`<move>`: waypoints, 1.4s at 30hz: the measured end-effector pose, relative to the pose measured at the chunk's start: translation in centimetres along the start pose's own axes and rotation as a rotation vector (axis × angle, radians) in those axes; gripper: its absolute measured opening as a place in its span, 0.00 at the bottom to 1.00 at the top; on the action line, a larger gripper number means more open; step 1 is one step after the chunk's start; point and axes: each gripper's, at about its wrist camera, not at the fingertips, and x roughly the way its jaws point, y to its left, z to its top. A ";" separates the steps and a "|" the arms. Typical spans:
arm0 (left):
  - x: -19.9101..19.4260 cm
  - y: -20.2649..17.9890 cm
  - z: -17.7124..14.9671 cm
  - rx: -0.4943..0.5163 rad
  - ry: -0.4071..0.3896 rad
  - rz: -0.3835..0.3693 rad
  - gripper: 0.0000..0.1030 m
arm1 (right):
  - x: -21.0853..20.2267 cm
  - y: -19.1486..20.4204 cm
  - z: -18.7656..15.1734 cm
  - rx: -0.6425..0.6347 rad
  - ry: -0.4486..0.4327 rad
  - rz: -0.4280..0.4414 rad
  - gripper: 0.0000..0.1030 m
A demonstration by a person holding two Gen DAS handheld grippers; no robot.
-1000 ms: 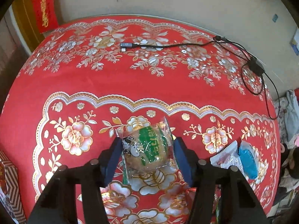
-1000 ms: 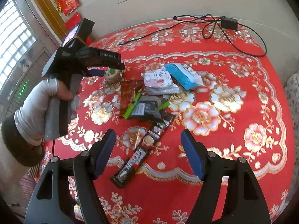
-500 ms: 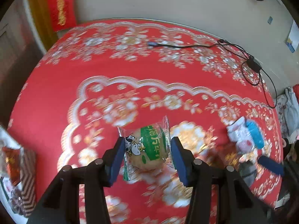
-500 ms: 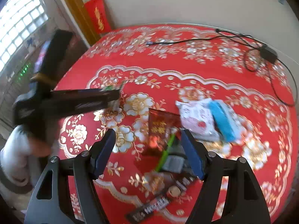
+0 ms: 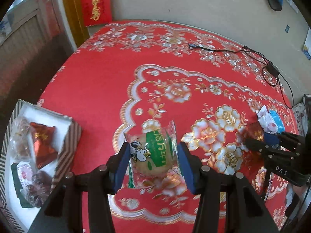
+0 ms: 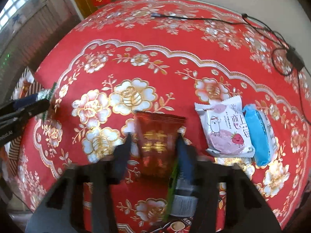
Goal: Organize snacks
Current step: 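Grasp the round bun packet with the left tool while the right tool grasps the red-brown candy packet, then carry the bun and candy packet into the white box and open both tools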
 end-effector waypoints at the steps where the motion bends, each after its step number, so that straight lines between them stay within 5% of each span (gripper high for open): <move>1: -0.2 0.3 -0.2 -0.002 -0.001 0.001 0.51 | -0.1 0.4 -0.2 -0.009 -0.004 0.019 0.32; 21: -6.3 7.3 -3.8 0.026 -0.085 0.023 0.51 | -4.4 13.5 -4.9 -0.031 -0.093 0.213 0.30; 42: -9.4 19.8 -7.8 -0.095 -0.103 0.093 0.51 | -5.2 28.0 -2.6 -0.205 -0.115 0.305 0.30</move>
